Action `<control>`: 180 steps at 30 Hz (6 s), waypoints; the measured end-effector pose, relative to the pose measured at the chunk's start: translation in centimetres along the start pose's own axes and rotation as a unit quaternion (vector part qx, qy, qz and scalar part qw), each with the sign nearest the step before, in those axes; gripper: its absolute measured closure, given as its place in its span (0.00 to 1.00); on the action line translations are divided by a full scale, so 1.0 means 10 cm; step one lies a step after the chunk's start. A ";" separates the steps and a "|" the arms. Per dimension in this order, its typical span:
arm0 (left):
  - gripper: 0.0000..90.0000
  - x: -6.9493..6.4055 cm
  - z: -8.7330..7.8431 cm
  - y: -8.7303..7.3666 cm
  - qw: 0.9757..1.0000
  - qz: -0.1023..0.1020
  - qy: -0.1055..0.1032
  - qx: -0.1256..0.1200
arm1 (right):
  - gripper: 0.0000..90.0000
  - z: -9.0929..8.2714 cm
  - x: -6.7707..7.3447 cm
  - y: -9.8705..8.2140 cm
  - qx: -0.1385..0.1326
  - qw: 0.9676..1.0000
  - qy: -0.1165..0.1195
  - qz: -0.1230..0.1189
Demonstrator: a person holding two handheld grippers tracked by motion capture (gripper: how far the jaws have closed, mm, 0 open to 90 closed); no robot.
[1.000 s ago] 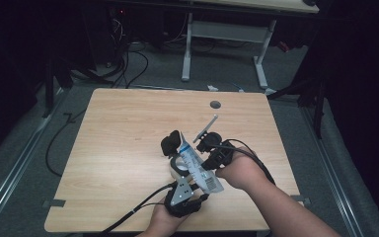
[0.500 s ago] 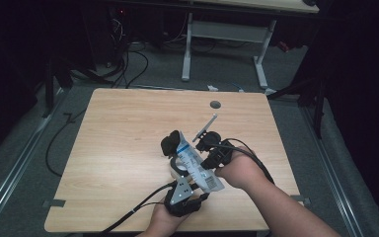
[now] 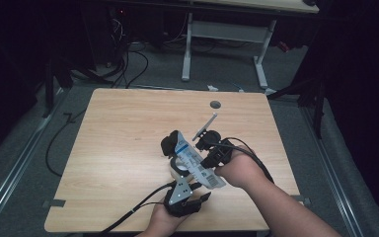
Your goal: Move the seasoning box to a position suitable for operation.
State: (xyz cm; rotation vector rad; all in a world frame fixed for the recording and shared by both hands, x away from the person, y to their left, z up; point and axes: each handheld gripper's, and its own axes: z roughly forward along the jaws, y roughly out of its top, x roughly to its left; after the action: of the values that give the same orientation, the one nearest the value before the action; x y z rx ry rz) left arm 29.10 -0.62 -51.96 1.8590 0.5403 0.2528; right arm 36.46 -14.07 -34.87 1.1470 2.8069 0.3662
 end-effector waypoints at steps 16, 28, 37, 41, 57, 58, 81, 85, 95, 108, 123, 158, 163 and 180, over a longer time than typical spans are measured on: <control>0.53 0.00 -0.05 -0.02 1.000 0.003 -0.008 -0.002 | 1.00 0.01 0.00 -0.01 0.001 1.000 0.000 0.000; 0.49 0.04 -0.16 -0.05 1.000 0.004 -0.003 -0.005 | 1.00 0.03 -0.02 -0.06 0.003 1.000 0.001 0.001; 0.46 0.13 -0.32 -0.11 1.000 0.008 -0.004 -0.001 | 1.00 0.03 -0.02 -0.10 0.001 1.000 0.004 0.003; 0.45 0.20 -0.41 -0.14 1.000 0.007 0.002 0.000 | 1.00 0.03 -0.03 -0.11 -0.001 1.000 0.003 0.002; 0.45 0.63 -0.88 -0.22 0.998 0.007 0.061 0.002 | 1.00 0.02 -0.06 -0.20 -0.004 1.000 0.004 0.016; 0.45 0.68 -0.93 -0.24 0.998 0.006 0.069 0.004 | 1.00 0.02 -0.07 -0.21 -0.002 1.000 0.003 0.017; 0.46 1.24 -1.57 -0.41 0.988 -0.034 0.152 -0.015 | 1.00 0.11 -0.39 -0.56 -0.012 0.998 -0.008 0.062; 0.46 1.27 -1.60 -0.43 0.987 -0.040 0.156 -0.017 | 1.00 0.16 -0.49 -0.62 -0.006 0.998 -0.016 0.067; 0.46 1.28 -1.60 -0.45 0.987 -0.045 0.154 -0.013 | 1.00 0.26 -0.76 -0.73 -0.001 0.995 -0.033 0.094; 0.47 1.26 -1.56 -0.48 0.988 -0.054 0.148 -0.008 | 1.00 0.36 -0.99 -0.74 -0.005 0.993 -0.043 0.114; 0.47 1.27 -1.58 -0.49 0.987 -0.062 0.150 -0.009 | 1.00 0.38 -1.07 -0.74 -0.037 0.988 -0.061 0.138; 0.47 1.30 -1.60 -0.50 0.986 -0.069 0.151 -0.011 | 1.00 0.36 -1.03 -0.97 -0.169 0.969 -0.081 0.162; 0.47 1.30 -1.60 -0.50 0.986 -0.069 0.151 -0.010 | 1.00 0.40 -1.00 -1.01 -0.191 0.965 -0.085 0.161; 0.47 1.30 -1.60 -0.50 0.986 -0.067 0.150 -0.009 | 1.00 0.53 -0.92 -1.18 -0.267 0.945 -0.099 0.162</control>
State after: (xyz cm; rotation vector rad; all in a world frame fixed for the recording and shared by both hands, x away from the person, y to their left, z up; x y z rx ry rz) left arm 32.43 20.39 -52.18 1.7691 0.8633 0.4487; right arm 35.97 -27.67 -43.10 1.3979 2.1391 0.9101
